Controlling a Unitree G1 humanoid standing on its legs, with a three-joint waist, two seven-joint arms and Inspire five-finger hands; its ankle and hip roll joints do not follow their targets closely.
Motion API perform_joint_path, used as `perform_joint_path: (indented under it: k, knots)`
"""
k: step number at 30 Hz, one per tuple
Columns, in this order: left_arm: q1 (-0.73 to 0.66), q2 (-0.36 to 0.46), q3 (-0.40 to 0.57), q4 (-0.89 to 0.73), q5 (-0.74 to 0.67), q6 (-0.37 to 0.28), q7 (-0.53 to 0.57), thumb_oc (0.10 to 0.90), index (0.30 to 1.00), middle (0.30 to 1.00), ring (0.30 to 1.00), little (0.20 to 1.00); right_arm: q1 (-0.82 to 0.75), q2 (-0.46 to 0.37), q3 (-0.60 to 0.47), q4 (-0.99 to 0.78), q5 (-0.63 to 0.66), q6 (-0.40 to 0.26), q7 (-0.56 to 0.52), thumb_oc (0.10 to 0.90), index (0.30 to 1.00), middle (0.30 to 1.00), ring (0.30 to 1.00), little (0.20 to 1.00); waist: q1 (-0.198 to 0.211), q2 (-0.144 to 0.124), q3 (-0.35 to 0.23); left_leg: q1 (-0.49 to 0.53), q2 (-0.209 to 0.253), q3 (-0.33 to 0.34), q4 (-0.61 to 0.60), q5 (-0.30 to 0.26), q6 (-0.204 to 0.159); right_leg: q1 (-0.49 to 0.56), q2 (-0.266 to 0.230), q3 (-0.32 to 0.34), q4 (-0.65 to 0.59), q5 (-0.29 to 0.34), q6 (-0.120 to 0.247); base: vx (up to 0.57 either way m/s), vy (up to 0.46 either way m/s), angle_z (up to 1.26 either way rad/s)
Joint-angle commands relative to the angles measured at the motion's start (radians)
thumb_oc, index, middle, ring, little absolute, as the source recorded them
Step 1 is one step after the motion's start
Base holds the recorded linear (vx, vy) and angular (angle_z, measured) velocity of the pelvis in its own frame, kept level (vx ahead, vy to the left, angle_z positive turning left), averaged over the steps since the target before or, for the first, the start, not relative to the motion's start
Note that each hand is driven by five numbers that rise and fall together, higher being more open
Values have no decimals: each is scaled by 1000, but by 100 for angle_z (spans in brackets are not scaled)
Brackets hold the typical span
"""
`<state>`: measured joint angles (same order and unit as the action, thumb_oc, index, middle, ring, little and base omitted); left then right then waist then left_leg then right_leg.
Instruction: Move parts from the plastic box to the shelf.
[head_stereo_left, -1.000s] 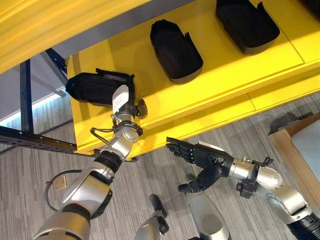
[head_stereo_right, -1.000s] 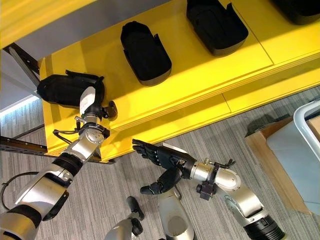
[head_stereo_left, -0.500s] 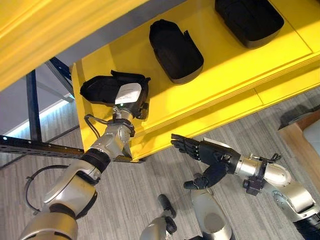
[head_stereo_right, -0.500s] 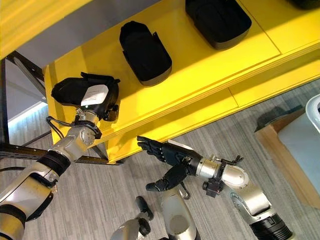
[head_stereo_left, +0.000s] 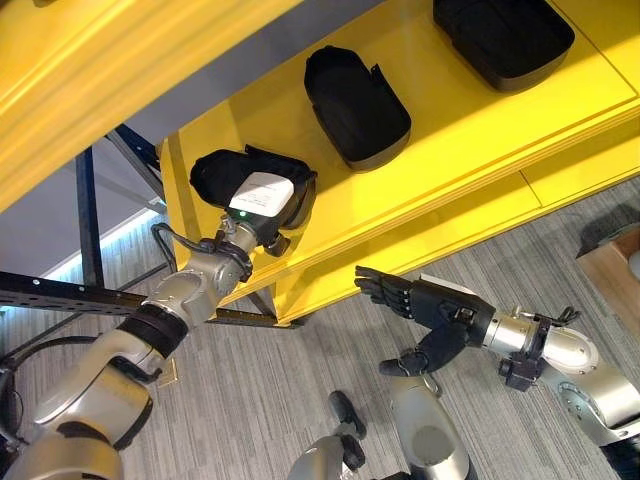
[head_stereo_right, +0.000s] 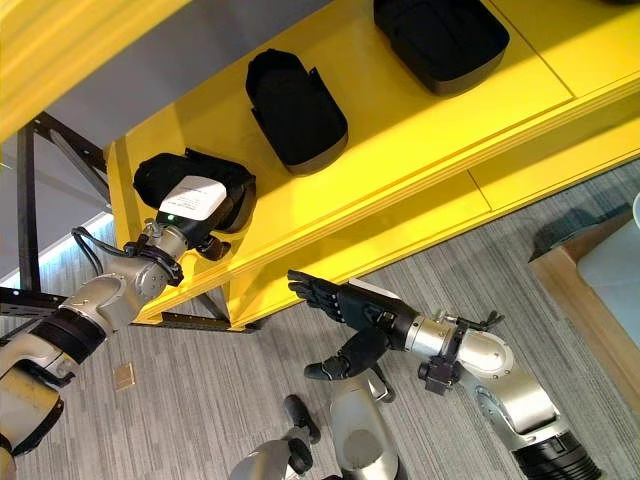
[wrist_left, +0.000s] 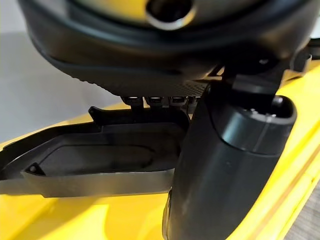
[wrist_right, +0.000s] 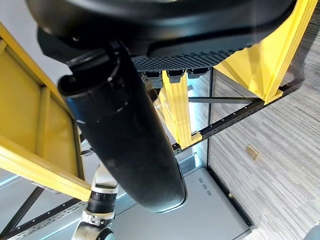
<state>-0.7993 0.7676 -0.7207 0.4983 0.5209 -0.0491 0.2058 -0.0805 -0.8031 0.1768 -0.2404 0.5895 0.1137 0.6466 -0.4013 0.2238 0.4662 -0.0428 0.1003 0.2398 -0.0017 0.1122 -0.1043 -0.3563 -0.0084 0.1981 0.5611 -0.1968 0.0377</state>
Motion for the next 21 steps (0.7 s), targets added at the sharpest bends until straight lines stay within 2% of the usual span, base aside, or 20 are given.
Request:
perform_joint_path:
  k: [1, 9, 11, 15, 19, 21]
  knots:
    - [47, 80, 88, -27, 35, -6, 37, 900, 1000, 1000, 1000, 1000, 12, 30, -42, -90, 64, -95, 46, 900, 1000, 1000, 1000, 1000, -1, -48, -79, 2, -14, -17, 65, -144, 45, 152, -66, -80, -218, 0, 6, 0, 0, 0]
    - [90, 46, 122, 6, 60, 65, 44, 900, 1000, 1000, 1000, 1000, 21, 30, -56, -84, 65, -95, 59, 900, 1000, 1000, 1000, 1000, 4, -49, -89, 6, -21, -25, 63, -143, 46, 153, -69, -85, -221, 2, 5, 0, 0, 0]
    - [102, 41, 137, 27, 19, 96, 52, 900, 1000, 1000, 1000, 1000, 20, 31, -60, -85, 66, -92, 61, 900, 1000, 1000, 1000, 1000, 5, -49, -93, 8, -22, -27, 59, -142, 47, 154, -69, -86, -221, 2, 6, 0, 0, 0]
    - [129, -12, 204, 96, -93, 86, 67, 900, 1000, 1000, 1000, 1000, 29, 46, -56, -94, 54, -92, 60, 900, 1000, 1000, 1000, 1000, 8, -52, -93, 9, -24, -30, 57, -141, 50, 151, -65, -85, -218, 0, 5, 0, 0, 0]
    - [134, -39, 223, 110, -60, 100, 57, 900, 1000, 1000, 1000, 1000, 31, 54, -56, -100, 50, -88, 60, 900, 1000, 1000, 1000, 1000, 8, -53, -92, 8, -23, -32, 56, -139, 49, 149, -64, -86, -216, 0, 4, 0, 0, 0]
    - [132, -47, 220, 119, -34, 138, 46, 900, 1000, 1000, 1000, 1000, 26, 57, -57, -102, 47, -84, 60, 900, 1000, 1000, 1000, 1000, 7, -54, -92, 9, -23, -32, 54, -140, 49, 148, -64, -86, -216, 1, 5, 0, 0, 0]
